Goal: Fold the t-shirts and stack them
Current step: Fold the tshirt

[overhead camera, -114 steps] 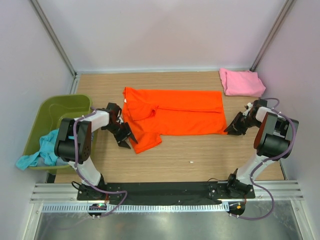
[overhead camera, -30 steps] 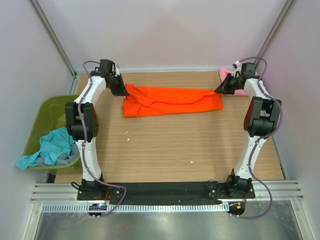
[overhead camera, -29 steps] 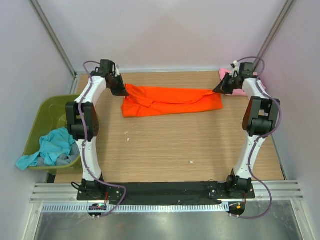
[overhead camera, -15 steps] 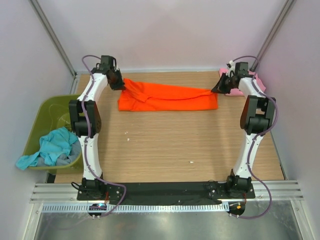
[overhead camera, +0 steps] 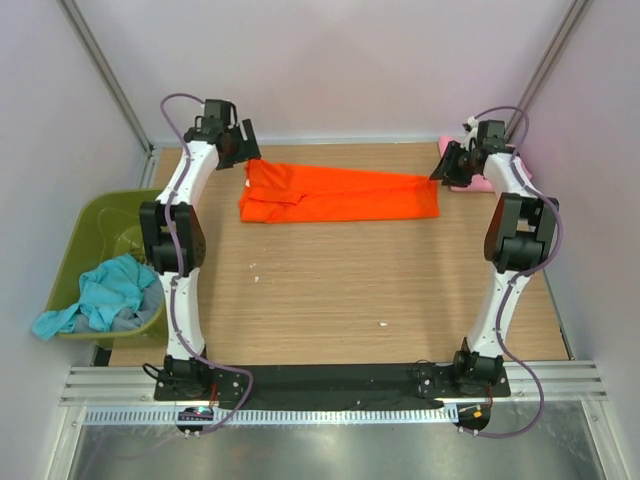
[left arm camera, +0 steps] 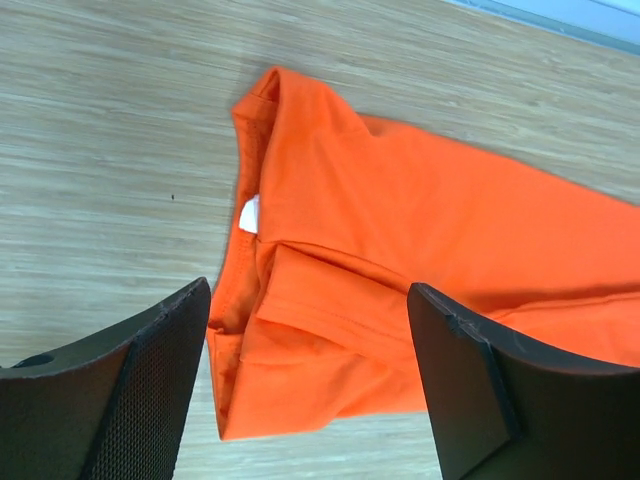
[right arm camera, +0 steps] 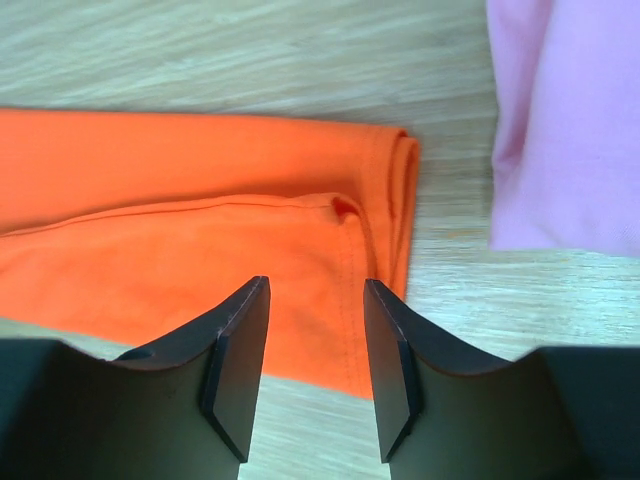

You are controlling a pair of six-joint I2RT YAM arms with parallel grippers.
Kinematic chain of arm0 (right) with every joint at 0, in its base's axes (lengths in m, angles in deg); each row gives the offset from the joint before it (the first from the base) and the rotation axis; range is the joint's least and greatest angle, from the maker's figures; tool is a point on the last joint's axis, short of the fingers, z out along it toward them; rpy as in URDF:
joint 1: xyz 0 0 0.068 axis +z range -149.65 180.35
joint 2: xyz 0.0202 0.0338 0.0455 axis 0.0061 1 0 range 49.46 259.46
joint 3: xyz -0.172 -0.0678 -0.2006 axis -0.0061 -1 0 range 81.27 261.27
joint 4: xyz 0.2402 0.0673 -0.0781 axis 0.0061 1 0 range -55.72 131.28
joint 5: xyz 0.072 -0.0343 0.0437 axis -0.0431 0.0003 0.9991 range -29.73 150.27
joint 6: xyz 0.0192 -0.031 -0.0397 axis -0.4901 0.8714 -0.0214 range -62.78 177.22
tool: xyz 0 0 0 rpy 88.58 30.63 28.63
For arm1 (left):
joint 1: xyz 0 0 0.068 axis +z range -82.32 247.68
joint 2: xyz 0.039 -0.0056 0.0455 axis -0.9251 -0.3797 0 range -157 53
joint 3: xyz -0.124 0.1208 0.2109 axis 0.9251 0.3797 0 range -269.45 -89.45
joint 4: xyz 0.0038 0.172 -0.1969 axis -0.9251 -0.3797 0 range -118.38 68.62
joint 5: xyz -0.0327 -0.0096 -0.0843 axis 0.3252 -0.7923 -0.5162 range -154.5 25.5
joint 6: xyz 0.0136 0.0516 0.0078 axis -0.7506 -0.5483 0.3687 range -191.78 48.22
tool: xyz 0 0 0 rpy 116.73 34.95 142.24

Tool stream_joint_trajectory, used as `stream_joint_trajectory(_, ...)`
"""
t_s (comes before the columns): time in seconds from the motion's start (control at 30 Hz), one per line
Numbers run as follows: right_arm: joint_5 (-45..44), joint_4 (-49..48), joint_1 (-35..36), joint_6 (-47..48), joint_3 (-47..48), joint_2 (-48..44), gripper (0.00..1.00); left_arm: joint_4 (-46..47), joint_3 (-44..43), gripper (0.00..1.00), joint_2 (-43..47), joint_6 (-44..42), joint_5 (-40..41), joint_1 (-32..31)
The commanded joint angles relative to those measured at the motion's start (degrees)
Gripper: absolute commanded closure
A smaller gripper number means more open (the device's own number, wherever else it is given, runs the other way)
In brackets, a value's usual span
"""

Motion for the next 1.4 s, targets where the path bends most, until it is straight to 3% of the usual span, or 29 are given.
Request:
stream_joint_trajectory(0.0, 2.66, -0.90, 0.58, 0.77, 1.92, -7.34, 0.51, 0.38, 0.70, 0.20, 5.30, -1.84, -1.37, -0.33)
stream_joint_trajectory(0.13, 9.95, -0.73, 2.68, 0.33, 0.43, -6.56, 0.52, -2.08, 5.36, 0.25, 7.41, -2.64, -11.97, -1.12)
stream_joint_trajectory(0.37, 11.03, -0.29, 6.82, 0.07, -2.82, -3.04, 0.53, -3.31, 15.29, 0.33, 7.42, 0.70, -25.01, -1.47)
stream_joint_trajectory(0.6, 10.06, 0.06, 7.08, 1.38, -4.32, -0.58, 0.54, -3.05, 18.64, 0.36, 5.84, 1.85, -27.13, -1.47)
stream_joint_trajectory(1.37, 6.02, 1.12, 7.79, 5.07, -6.60, 4.52, 0.55, 1.43, 4.23, 0.38, -7.61, 2.99, -24.59, -3.58)
